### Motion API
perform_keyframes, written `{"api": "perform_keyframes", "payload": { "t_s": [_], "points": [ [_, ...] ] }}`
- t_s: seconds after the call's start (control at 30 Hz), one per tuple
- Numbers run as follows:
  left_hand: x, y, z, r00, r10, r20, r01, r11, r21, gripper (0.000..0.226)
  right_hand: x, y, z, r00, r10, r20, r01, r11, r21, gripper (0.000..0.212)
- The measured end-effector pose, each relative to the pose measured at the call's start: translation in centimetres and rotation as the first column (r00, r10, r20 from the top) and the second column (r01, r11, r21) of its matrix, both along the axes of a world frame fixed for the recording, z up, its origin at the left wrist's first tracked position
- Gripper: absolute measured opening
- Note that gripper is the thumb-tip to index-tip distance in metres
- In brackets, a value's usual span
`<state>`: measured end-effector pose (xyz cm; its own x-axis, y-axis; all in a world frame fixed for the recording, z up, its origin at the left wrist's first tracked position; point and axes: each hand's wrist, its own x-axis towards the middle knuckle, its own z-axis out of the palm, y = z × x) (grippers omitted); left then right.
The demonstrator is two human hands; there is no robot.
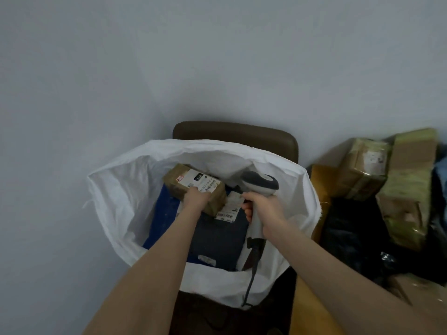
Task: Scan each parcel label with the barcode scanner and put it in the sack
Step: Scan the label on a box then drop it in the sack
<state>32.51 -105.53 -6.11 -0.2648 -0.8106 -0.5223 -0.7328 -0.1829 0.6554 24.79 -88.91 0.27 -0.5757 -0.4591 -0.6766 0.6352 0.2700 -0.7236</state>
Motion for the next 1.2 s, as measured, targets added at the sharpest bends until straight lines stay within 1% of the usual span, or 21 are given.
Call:
{"api": "perform_keyframes", "payload": {
  "t_s": [0.1,0.2,0.27,0.4,0.5,0.63,0.73,0.93,1.07,1.2],
  "points": [
    [-1.0,1.5,3.2,0.975,-0.209,0.074,0.218,0.966,-0.14,0.045,1.3,2.0,2.2,0.998,-0.066,-0.001,0.066,0.997,-0.026,0.009],
    [-2.2,3.9,5.9,0.922,-0.379,0.074,0.385,0.89,-0.242,0.04,2.8,5.0,4.0,0.989,-0.146,0.003,0.146,0.988,-0.053,0.01],
    [-3.2,6.2,7.0,0.882,-0.465,0.077,0.468,0.843,-0.266,0.045,3.8,7.6,5.0,0.975,-0.222,0.005,0.222,0.974,-0.049,0.01],
    [-5.2,11.9,8.9,0.794,-0.597,0.113,0.598,0.734,-0.323,0.05,4.8,13.3,6.4,0.938,-0.344,0.036,0.346,0.937,-0.051,0.017],
    [-6.6,16.9,10.1,0.709,-0.697,0.112,0.685,0.641,-0.347,0.052,4.9,18.1,7.5,0.905,-0.424,0.026,0.425,0.904,-0.045,0.017],
    [-8.4,24.0,11.4,0.623,-0.776,0.097,0.741,0.546,-0.39,0.042,4.6,25.1,8.0,0.864,-0.502,-0.015,0.502,0.864,-0.043,0.018],
    [-9.7,29.3,12.0,0.577,-0.806,0.132,0.77,0.483,-0.416,0.048,4.0,30.9,7.8,0.836,-0.548,-0.023,0.545,0.835,-0.079,0.018],
    [-12.7,41.9,13.3,0.558,-0.821,0.125,0.769,0.455,-0.449,0.049,1.3,43.6,8.6,0.802,-0.594,-0.06,0.589,0.804,-0.077,0.016],
    [-14.7,50.1,14.2,0.518,-0.851,0.091,0.782,0.428,-0.453,0.051,-1.3,51.7,9.4,0.764,-0.635,-0.113,0.631,0.772,-0.079,0.017],
    [-16.7,56.3,15.2,0.474,-0.879,0.048,0.787,0.398,-0.471,0.056,-4.5,57.6,10.6,0.717,-0.685,-0.128,0.678,0.728,-0.102,0.018]
  ]
}}
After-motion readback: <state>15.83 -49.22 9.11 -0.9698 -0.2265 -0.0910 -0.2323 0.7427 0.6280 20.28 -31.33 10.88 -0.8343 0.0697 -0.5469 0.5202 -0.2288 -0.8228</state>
